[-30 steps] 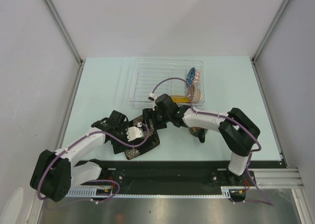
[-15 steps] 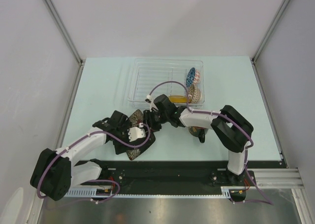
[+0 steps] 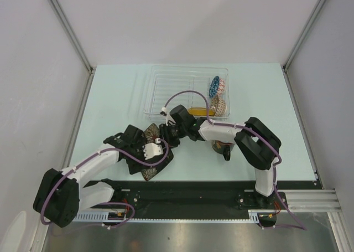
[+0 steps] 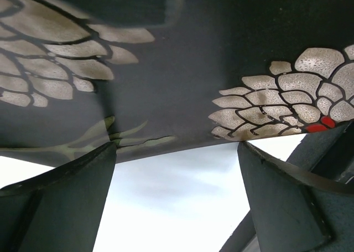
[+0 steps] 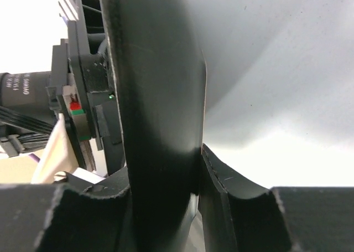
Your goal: Load the mixed dishes into the dish rack
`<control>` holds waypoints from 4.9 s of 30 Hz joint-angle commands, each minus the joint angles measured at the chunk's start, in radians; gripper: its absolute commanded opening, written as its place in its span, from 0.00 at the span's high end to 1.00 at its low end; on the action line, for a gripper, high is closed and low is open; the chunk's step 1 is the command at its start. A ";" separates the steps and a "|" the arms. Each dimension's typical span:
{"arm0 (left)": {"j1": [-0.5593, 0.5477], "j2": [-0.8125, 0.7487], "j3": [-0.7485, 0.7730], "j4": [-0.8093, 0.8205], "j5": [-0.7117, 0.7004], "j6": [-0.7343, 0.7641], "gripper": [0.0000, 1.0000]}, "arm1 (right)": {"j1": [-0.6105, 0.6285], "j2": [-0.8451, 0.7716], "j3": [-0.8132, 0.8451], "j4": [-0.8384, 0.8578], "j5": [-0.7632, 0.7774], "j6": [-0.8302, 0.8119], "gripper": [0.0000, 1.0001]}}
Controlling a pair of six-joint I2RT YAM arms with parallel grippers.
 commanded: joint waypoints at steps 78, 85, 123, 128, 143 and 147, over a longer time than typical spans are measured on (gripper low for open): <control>0.478 0.455 0.755 0.236 0.459 -0.645 0.04 | -0.367 0.086 0.789 -0.356 0.665 -2.021 1.00; 0.478 0.432 0.735 0.239 0.452 -0.630 0.04 | -0.384 0.114 0.809 -0.315 0.642 -2.024 1.00; 0.478 0.418 0.686 0.261 0.445 -0.597 0.04 | -0.415 0.177 0.597 -0.176 0.655 -1.821 0.69; 0.481 0.405 0.681 0.259 0.449 -0.601 0.04 | -0.401 0.087 0.476 -0.118 0.674 -1.788 0.50; 0.481 0.354 0.683 0.244 0.446 -0.601 0.04 | -0.343 -0.069 0.445 -0.208 0.784 -1.677 0.00; 0.481 0.343 0.689 0.238 0.446 -0.607 0.04 | -0.331 -0.169 0.505 -0.342 0.818 -1.469 0.00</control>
